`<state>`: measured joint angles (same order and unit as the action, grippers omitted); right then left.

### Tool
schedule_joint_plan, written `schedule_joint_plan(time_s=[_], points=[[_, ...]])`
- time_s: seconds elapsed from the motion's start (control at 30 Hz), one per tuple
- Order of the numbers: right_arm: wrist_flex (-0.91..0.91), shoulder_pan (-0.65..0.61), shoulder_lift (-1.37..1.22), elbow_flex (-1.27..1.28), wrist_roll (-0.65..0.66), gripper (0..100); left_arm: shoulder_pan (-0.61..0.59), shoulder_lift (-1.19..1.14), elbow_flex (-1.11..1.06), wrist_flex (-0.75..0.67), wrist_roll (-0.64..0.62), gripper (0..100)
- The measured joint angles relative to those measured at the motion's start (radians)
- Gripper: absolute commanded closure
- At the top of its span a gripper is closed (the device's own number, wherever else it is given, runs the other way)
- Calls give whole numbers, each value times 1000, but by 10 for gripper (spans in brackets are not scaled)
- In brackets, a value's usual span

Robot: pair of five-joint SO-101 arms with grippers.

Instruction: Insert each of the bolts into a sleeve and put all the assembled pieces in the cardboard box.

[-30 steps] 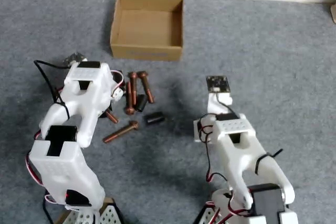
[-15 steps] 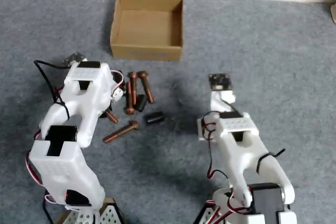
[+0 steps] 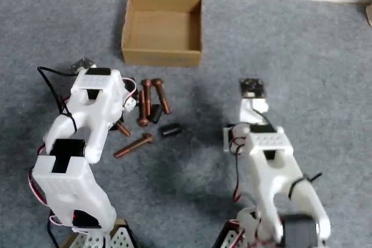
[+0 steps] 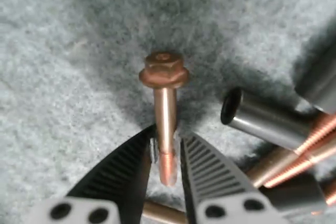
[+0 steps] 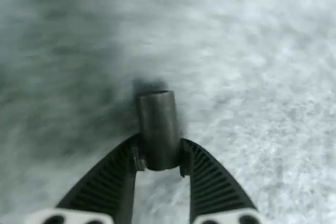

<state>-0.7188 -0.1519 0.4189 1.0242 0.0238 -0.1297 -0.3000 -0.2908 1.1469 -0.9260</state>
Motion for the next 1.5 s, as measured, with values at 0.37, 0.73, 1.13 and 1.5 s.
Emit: schedule_joint_plan(time_s=[0.37,0.73,1.13,1.5], points=[[-249,-2,608,8,44,995,0,0,0,0,0,995],[-75,-127,1142,370,98,995,75,-5,146,192,278,995],[89,-173,1404,520,98,995,275,262,729,540,597,995],[173,-327,1407,600,98,995,491,654,529,413,795,995]])
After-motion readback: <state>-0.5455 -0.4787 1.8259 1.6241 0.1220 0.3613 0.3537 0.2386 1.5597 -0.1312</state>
